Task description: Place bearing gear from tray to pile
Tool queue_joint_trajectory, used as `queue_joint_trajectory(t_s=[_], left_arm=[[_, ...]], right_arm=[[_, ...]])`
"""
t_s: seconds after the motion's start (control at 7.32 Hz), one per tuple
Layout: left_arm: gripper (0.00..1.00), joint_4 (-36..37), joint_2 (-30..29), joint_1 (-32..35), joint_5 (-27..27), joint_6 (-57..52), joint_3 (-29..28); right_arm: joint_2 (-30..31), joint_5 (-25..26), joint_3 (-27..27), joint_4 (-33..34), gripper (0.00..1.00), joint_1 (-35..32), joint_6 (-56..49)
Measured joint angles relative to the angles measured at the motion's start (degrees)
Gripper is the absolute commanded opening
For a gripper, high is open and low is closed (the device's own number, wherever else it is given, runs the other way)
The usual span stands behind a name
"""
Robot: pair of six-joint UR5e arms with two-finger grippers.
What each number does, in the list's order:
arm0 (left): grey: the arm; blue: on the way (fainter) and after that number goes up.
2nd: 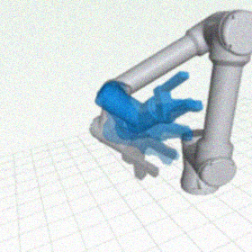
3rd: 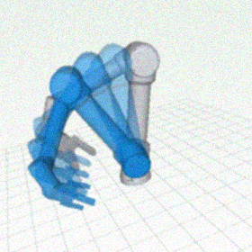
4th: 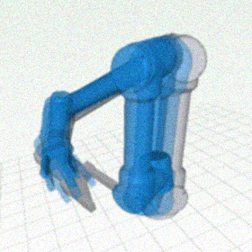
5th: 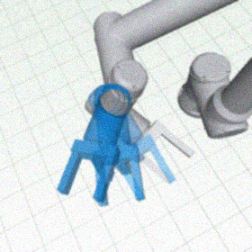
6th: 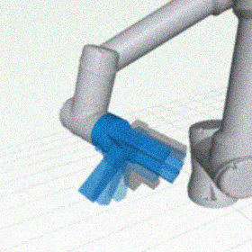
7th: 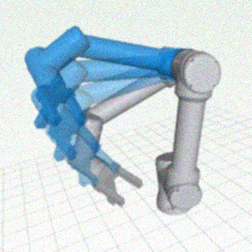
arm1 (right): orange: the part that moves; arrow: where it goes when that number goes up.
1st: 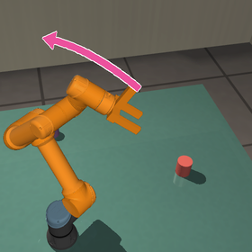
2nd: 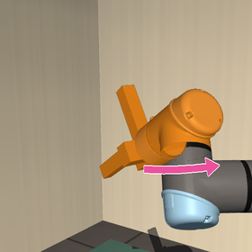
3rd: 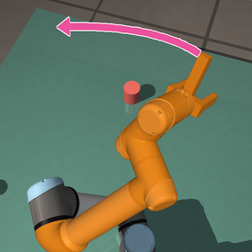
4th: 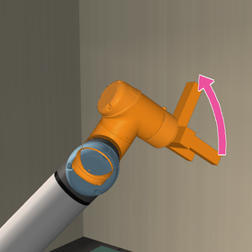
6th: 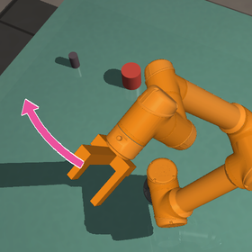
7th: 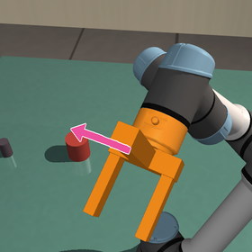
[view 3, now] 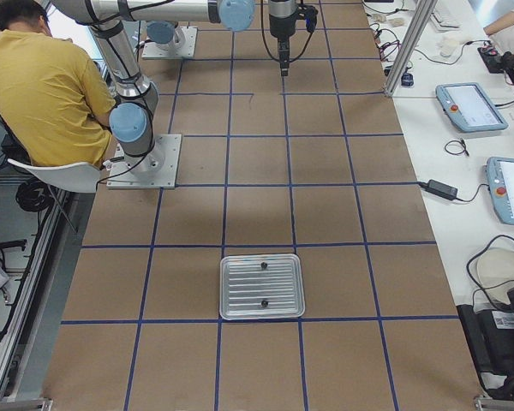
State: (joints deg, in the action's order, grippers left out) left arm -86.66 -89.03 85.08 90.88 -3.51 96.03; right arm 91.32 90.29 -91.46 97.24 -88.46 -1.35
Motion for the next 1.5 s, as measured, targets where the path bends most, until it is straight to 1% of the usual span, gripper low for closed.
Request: queue_joint_trajectory(t_s=[0.14, 0.27, 0.41, 0.68, 0.82, 0.96, 1.23, 1.37, 1.5], left_arm=[[1.00, 0.00, 0.01, 0.00, 0.00, 0.00, 0.03], [1.00, 0.00, 0.02, 0.00, 0.00, 0.00, -0.01], [1.00, 0.00, 0.02, 0.00, 0.00, 0.00, -0.03], [1.00, -0.02, 0.00, 0.00, 0.00, 0.00, -0.03], [1.00, -0.06, 0.01, 0.00, 0.00, 0.00, 0.00], [1.00, -0.06, 0.02, 0.00, 0.00, 0.00, 0.01], [1.00, -0.07, 0.01, -0.05, 0.00, 0.00, -0.02], [1.00, -0.08, 0.02, -0.06, 0.00, 0.00, 0.04], [1.00, -0.09, 0.03, -0.04, 0.00, 0.00, 0.06]], right_arm=[[-0.05, -0.12, -0.04, 0.33, 1.00, 0.25, -1.37], [-0.09, 0.42, -0.15, 0.68, 1.00, 1.42, -4.89], [-0.21, 0.53, -0.25, 0.89, 1.00, 5.02, -11.32], [-1.52, 0.10, -0.61, 1.09, 1.00, 17.94, -31.65], [-3.16, 0.26, -0.73, 1.41, 1.00, 24.32, -41.66], [-6.03, 0.35, -0.84, 3.05, 1.00, 31.13, -51.11], [-13.40, 0.08, -0.96, 12.36, 1.00, 42.33, -68.90], [-16.92, -0.14, -1.03, 15.69, 1.00, 45.97, -74.27], [-20.69, -0.28, -1.15, 17.93, 1.00, 48.46, -77.02]])
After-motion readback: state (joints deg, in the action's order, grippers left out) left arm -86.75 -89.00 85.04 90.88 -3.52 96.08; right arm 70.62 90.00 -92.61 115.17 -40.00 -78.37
